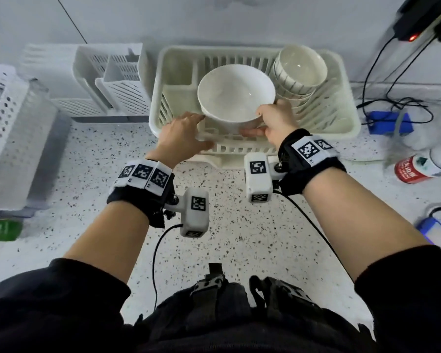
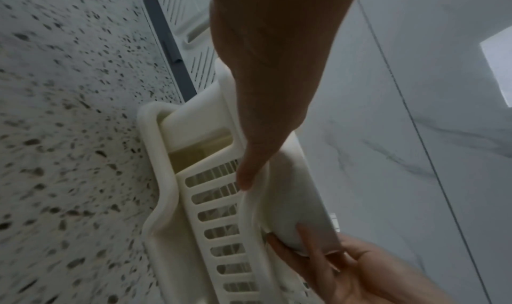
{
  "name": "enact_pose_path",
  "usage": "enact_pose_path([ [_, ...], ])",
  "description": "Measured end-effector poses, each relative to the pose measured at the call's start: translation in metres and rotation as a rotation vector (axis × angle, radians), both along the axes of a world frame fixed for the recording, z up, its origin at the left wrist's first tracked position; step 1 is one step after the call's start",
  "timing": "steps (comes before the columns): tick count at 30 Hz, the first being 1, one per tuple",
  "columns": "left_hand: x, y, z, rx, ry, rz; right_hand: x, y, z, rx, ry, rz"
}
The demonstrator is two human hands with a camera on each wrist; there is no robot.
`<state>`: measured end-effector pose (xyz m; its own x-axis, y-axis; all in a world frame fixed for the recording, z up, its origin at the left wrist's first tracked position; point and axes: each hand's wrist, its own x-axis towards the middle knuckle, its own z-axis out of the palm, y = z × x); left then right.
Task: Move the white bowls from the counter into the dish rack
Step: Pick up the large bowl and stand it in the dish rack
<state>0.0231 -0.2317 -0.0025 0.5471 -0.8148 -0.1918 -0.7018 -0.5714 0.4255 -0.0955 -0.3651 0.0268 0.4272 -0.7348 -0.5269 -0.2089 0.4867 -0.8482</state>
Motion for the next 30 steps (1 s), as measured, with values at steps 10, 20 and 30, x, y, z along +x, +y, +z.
enact_pose_path([
  [10,0.030,-0.018,-0.013,0.300,-0.035,-0.162,0.042,-0.016,-0.048,0.119,0.075,-0.089],
  [20,0.036,-0.020,-0.019,0.285,-0.007,-0.212,0.058,-0.029,-0.063,0.141,0.113,-0.105],
  [30,0.034,-0.020,-0.019,0.266,-0.029,-0.207,0.061,-0.034,-0.067,0.127,0.087,-0.122],
])
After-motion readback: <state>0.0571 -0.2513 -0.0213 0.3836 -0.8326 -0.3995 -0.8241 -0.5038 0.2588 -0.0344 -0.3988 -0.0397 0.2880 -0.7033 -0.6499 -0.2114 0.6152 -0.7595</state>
